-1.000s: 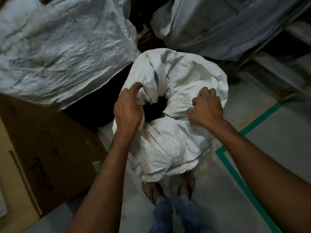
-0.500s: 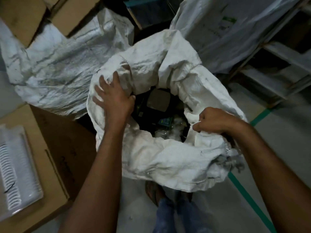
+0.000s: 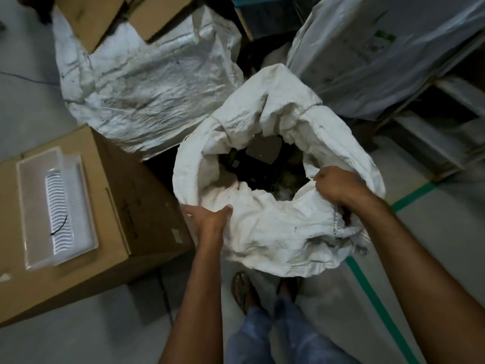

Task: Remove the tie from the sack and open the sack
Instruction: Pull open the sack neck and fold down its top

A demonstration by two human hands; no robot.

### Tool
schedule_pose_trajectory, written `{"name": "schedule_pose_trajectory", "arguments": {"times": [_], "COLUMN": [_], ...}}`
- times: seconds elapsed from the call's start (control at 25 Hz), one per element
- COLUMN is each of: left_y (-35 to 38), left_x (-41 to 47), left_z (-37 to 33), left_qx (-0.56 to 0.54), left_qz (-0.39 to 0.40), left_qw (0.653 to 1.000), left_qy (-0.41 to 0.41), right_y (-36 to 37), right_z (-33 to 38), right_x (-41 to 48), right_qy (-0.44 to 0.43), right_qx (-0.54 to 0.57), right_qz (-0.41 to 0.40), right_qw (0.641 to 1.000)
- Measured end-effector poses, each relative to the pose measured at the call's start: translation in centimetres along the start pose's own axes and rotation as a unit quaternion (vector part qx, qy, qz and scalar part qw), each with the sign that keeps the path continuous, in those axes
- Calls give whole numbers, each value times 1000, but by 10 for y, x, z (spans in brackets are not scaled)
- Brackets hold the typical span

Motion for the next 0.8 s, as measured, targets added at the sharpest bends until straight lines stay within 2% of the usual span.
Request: {"name": "schedule_pose_trajectory", "arguments": {"times": [0.12,0.24,0.32,0.44,0.52,0.6,0.68,0.8], "left_y": [-2,-26,-41,-44,-36,-24,-9,12], "left_x": [-17,-29,-29,-31,-43,-47,-44,-37], "left_z": [-1,-58,-95,-119,-121,-120,-120,-123], "left_qx": [-133,-125,-89,-10,52,89,141,204], "left_qz": [-48,-123,-137,-136,-149,-145,-132,-99], "left_qw": [987,952,934,931,924,917,904,878], "left_qy": [83,252,318,338,348,360,380,421], "right_y": [13,29,41,29,0,-29,-47,-59], "right_z": [0,-3,-6,0,11,23,42,87], "right_x": [-23,-42,-49,-48,-36,-13,19,67], "right_qy": [-22,-35,-31,-59,-99,-149,-200,-270], "right_qx": [-19,-133,-178,-167,-138,-91,-84,-124], "right_qz": [-3,28,21,-96,-201,-265,-282,-241], "right_qw": [1000,990,983,980,965,948,935,924]}}
Point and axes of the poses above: each hand's wrist, its own x-axis towards the middle knuckle, its own y-axis out of the palm, z = x × y, the point moved 6 cm from there along x, towards the middle knuckle, and after that the axes turned 5 degrees about z, right-handed, at the moved point
